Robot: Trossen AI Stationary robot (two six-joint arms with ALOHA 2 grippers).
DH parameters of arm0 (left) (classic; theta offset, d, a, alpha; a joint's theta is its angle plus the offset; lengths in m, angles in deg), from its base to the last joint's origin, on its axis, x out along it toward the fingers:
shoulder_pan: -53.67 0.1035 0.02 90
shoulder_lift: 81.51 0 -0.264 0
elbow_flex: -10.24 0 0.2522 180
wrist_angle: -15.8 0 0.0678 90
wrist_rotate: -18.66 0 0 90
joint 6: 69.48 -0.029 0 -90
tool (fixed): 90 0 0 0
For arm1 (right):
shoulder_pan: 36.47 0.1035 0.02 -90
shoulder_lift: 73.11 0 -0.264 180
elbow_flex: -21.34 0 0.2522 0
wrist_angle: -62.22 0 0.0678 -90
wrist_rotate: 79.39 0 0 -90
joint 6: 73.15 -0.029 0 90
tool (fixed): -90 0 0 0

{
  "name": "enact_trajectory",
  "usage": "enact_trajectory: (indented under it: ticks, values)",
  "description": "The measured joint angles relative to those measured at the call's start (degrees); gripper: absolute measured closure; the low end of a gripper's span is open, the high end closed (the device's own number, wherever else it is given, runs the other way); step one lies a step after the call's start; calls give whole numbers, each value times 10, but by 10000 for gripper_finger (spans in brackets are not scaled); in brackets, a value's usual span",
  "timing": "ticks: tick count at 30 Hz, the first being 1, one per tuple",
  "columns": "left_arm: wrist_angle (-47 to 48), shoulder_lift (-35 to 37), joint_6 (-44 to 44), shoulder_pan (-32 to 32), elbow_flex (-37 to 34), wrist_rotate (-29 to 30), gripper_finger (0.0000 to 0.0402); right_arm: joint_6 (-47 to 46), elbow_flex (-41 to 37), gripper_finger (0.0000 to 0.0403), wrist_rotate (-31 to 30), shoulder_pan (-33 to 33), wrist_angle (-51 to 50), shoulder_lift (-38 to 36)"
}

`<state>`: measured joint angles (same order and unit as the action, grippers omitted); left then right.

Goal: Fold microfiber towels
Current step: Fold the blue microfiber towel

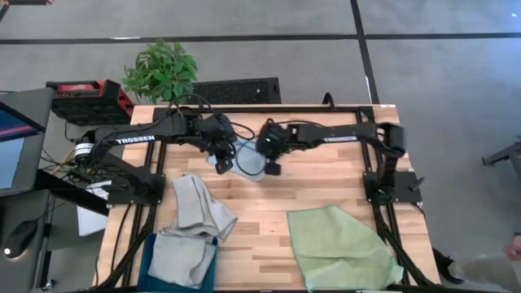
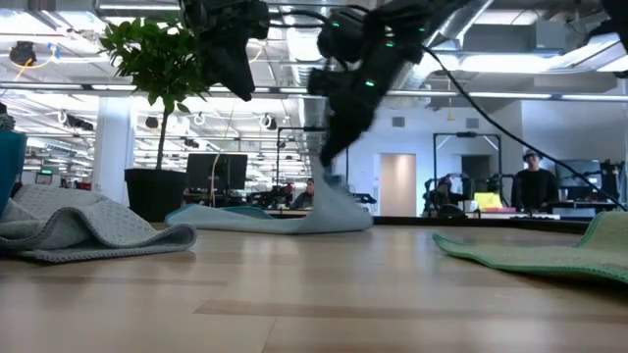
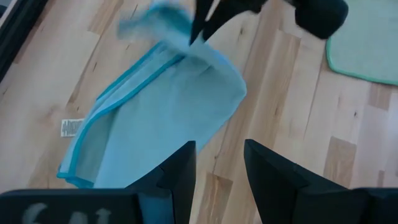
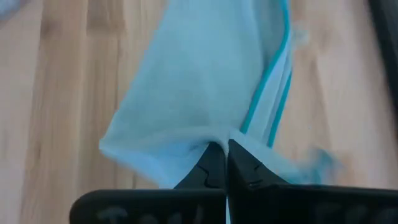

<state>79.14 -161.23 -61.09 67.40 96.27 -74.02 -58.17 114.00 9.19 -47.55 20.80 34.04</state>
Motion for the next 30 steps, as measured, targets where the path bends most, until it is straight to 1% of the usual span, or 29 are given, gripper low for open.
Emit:
enact_trajectory:
  ticks: [7,15,19,21,24,30]
  values:
    - [9,3,21,0,0,0,274,78,131,397,1,-11,2,90]
    - [12,43,45,-1,0,2,274,95,247,397,2,-29,3,168]
    - [10,75,50,-1,0,4,274,112,280,397,3,-30,13,188]
    - [9,89,50,-1,0,6,274,116,283,397,15,-29,6,190]
    - [9,103,50,-1,0,14,274,116,289,390,27,-25,48,200]
    - [11,113,50,-1,0,21,274,115,286,385,30,-24,36,217]
